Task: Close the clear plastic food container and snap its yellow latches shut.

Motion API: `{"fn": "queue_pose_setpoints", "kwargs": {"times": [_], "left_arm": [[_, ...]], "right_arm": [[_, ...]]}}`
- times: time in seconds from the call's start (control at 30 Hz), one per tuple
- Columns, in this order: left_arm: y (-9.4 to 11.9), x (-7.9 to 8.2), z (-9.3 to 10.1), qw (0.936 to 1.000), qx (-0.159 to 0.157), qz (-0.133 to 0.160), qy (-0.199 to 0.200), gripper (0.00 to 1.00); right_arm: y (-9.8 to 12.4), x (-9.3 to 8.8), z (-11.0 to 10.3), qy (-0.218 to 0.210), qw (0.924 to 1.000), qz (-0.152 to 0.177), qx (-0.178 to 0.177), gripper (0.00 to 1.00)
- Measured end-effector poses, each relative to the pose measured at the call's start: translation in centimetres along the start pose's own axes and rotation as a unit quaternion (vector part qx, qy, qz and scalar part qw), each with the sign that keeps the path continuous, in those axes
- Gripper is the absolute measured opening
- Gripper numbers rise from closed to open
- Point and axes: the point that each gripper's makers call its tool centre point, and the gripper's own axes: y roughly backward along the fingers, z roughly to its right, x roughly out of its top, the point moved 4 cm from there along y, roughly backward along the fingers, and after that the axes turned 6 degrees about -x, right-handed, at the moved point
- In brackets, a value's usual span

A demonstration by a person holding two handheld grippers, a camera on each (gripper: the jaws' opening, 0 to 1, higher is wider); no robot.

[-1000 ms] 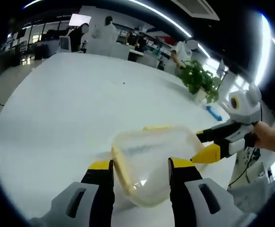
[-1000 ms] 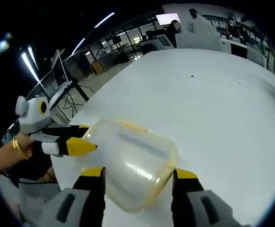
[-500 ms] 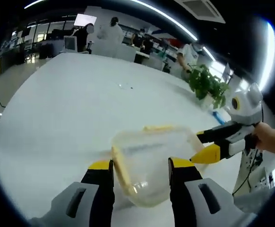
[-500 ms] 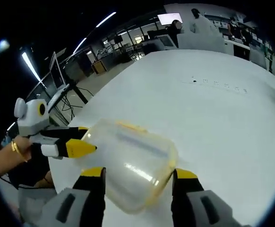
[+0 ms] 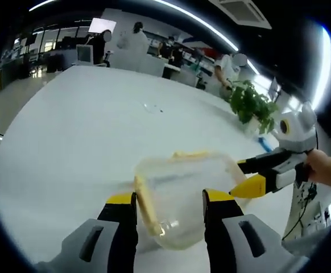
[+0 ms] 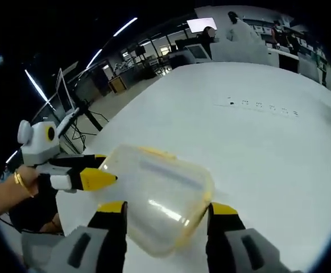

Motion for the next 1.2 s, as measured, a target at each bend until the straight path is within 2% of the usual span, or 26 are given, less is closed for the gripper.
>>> {"fn": "queue_pose_setpoints", "kwargs": {"times": [0.77, 0.93, 1.2], "left_arm": [[-0.50, 0.25, -0.23, 0.9998, -0.001, 0.018, -0.004, 0.43], [-0.54, 0.20, -0.31, 0.9997, -0.003, 0.023, -0.004, 0.44], [-0.50, 0.15, -0.24, 0.9996, -0.003, 0.027, -0.005, 0.44]], "right_arm": [[-0.35, 0.28, 0.60, -0.009, 0.9998, 0.008, 0.014, 0.54], [-0.56, 0.13, 0.70, -0.029, 0.9992, 0.022, 0.015, 0.54], [-0.57, 0.15, 0.64, -0.033, 0.9990, 0.023, 0.018, 0.54]]}}
